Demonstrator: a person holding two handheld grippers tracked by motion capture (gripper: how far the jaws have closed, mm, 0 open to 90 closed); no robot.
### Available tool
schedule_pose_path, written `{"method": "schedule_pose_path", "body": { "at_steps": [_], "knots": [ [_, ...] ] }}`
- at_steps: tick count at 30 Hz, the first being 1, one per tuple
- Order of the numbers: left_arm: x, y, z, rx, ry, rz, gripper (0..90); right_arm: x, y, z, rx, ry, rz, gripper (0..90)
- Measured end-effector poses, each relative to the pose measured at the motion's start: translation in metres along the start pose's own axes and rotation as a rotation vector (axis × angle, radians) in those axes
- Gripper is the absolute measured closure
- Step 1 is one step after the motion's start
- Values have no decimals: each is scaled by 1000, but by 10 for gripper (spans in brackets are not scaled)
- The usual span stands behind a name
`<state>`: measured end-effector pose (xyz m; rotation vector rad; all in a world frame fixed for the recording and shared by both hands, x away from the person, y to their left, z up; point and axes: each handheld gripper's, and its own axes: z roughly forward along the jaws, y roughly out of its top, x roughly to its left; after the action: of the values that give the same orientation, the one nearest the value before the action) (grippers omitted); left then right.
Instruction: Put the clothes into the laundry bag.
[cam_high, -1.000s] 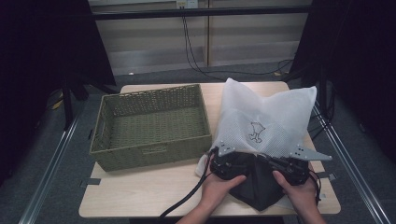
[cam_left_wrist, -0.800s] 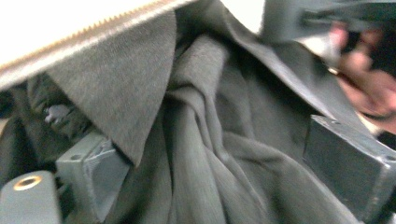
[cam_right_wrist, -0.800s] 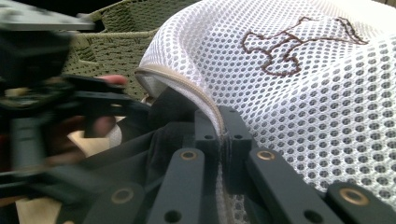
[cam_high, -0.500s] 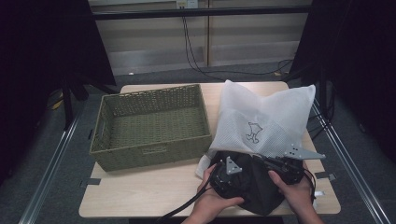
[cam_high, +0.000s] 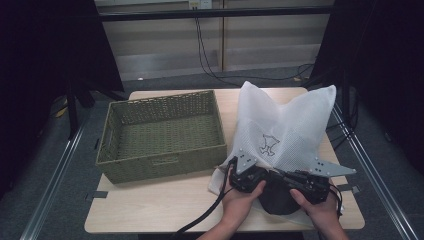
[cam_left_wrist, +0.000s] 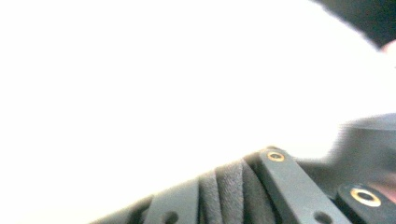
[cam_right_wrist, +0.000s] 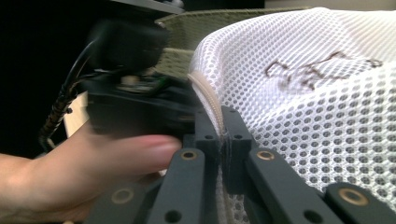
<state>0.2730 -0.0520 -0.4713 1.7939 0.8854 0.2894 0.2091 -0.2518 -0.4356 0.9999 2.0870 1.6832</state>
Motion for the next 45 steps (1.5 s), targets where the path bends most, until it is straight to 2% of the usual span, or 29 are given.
{"method": "schedule_pose_path", "body": {
  "at_steps": [1, 2, 3, 6, 8, 9, 10, 12, 14, 16, 18, 21, 24, 25, 26, 27, 29, 30, 31, 33, 35, 37, 38, 39, 40, 41, 42, 43, 45],
  "knots": [
    [6, -5, 9, 48, 24, -1, 822, -2, -2, 1, 15, -10, 2, 875],
    [6, -5, 9, 48, 24, -1, 811, -2, -2, 1, 15, -10, 2, 875],
    [18, -14, 20, 146, -1, -31, 785, -9, -7, 4, 42, -34, 31, 875],
    [24, -17, 10, 159, -80, -19, 573, -20, -15, 5, 65, -82, 58, 875],
    [23, -17, 4, 165, -100, -8, 396, -23, -15, 4, 61, -89, 72, 875],
    [23, -17, -7, 186, -144, 0, 338, -27, -15, 3, 48, -102, 92, 875],
    [23, -17, -7, 186, -144, 0, 310, -29, -15, 3, 47, -104, 91, 875],
    [19, -22, -25, 191, -144, 57, 289, -30, -15, 4, 41, -109, 97, 875],
    [17, -24, -30, 196, -147, 71, 258, -30, -16, 5, 43, -112, 97, 875],
    [13, -28, -39, 192, -138, 83, 208, -29, -15, 5, 44, -118, 90, 875],
    [-1, -32, -43, 215, -171, 126, 182, -29, -15, 6, 42, -118, 92, 875],
    [-24, -35, -32, 271, -216, 177, 133, -29, -16, 9, 42, -118, 103, 875],
    [-36, -39, -19, 316, -219, 202, 83, -27, -18, 14, 53, -113, 105, 875],
    [-43, -41, -8, 367, -168, 236, 84, -26, -18, 16, 57, -108, 108, 875],
    [-43, -41, -8, 367, -168, 236, 126, -26, -19, 17, 61, -105, 105, 875],
    [-47, -42, -5, 360, -112, 234, 126, -26, -19, 17, 61, -105, 105, 875],
    [-53, -38, 0, 361, -23, 280, 292, -30, -20, 18, 77, -70, 137, 875],
    [-52, -37, 0, 361, -14, 306, 365, -33, -22, 18, 78, -58, 146, 875],
    [-51, -36, 0, 351, -9, 301, 460, -34, -22, 17, 78, -45, 154, 875],
    [-43, -32, 0, 337, -31, 274, 652, -33, -21, 16, 74, -31, 138, 875],
    [-36, -27, -1, 290, -52, 220, 766, -29, -17, 14, 57, -20, 121, 875],
    [-34, -24, -2, 269, -49, 213, 788, -26, -15, 12, 44, -16, 102, 875],
    [-33, -21, -3, 224, -35, 195, 807, -22, -10, 8, 20, 9, 88, 875],
    [-31, -14, -8, 138, -1, 189, 808, -19, -7, 5, 12, 20, 85, 875],
    [-31, -14, -8, 138, -1, 189, 809, -17, -5, 1, 5, 22, 75, 875],
    [-27, -7, -12, 36, 47, 175, 808, -15, -3, -1, -3, 28, 68, 875],
    [-24, -5, -11, 6, 72, 159, 805, -15, -1, -4, -15, 35, 59, 875],
    [-20, -5, -8, -4, 77, 132, 801, -14, 0, -6, -23, 39, 55, 875],
    [-11, -10, 9, 73, 71, 115, 778, -15, 0, -6, -14, 31, 58, 875]
  ]
}}
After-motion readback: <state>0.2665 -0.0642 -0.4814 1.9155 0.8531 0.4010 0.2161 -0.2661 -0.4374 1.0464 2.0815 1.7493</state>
